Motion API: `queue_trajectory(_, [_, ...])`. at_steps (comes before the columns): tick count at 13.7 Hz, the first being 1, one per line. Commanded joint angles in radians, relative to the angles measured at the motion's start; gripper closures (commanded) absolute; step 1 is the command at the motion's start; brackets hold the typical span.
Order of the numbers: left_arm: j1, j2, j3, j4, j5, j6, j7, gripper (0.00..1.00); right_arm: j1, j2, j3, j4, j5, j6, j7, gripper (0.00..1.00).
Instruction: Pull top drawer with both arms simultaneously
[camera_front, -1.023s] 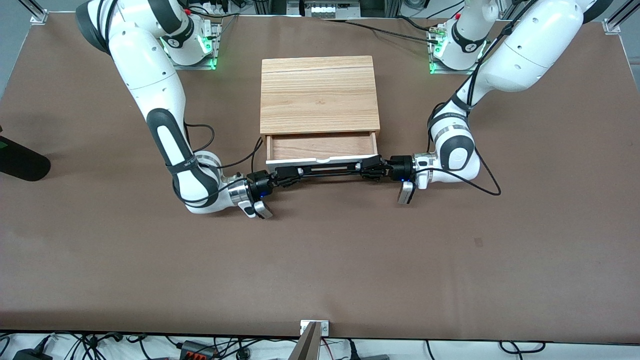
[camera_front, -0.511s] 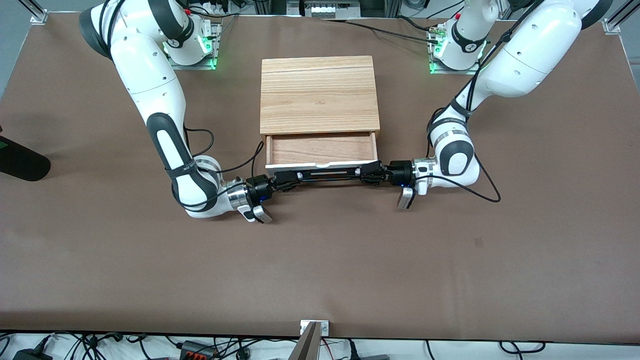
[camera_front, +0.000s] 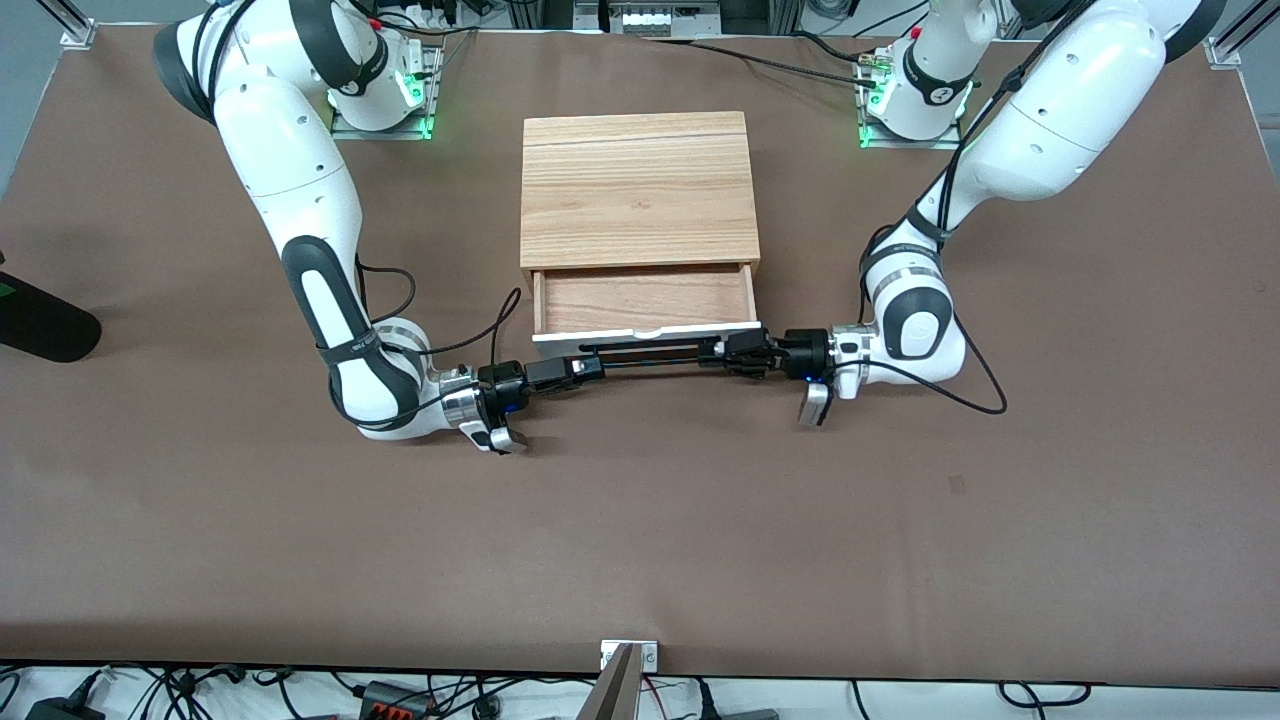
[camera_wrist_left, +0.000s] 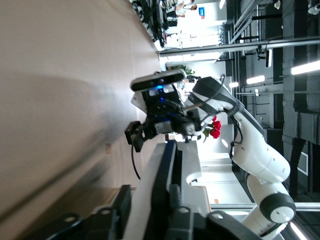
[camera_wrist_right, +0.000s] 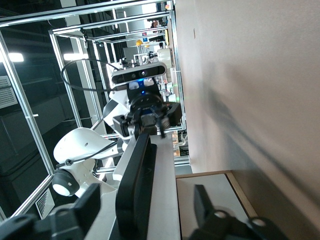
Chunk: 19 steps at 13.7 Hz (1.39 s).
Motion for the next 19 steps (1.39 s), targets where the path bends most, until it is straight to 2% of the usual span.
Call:
queue_trajectory(1, [-0.003,0.049,0.031,0.041,0.042,0.051,-0.017,0.00,0.002,0.011,0.003,0.043,0.005,-0.001,0.028,0.00])
queue_trajectory(3, [0.001,0.049,0.031,0.041,0.042,0.051,-0.021,0.00,-0.013,0.001,-0.022,0.089,-0.009,-0.013,0.123,0.00])
queue_trajectory(4, [0.009,0.049,0.031,0.043,0.042,0.048,-0.026,0.00,-0.015,-0.003,-0.045,0.135,-0.048,-0.014,0.178,0.00])
queue_trajectory(7, [0.032,0.047,0.032,0.064,0.045,0.014,-0.030,0.00,-0.062,-0.028,-0.048,0.223,-0.209,-0.018,0.283,0.00])
queue_trajectory(9, [0.044,0.043,0.032,0.069,0.070,0.013,-0.030,0.00,-0.102,-0.041,-0.053,0.253,-0.294,-0.066,0.304,0.00])
queue_trajectory(13, [0.080,0.023,0.034,0.067,0.080,0.013,-0.030,0.00,-0.130,-0.101,-0.117,0.321,-0.548,-0.131,0.434,0.00])
queue_trajectory(16, [0.130,-0.008,0.031,0.069,0.195,0.010,-0.055,0.00,-0.134,-0.153,-0.142,0.329,-0.709,-0.165,0.562,0.00])
queue_trajectory(18, [0.153,-0.052,0.032,0.069,0.325,0.011,-0.127,0.00,-0.130,-0.187,-0.152,0.329,-0.807,-0.162,0.622,0.00])
queue_trajectory(19, [0.159,-0.081,0.032,0.070,0.391,0.011,-0.189,0.00,-0.128,-0.199,-0.172,0.329,-0.910,-0.163,0.640,0.00])
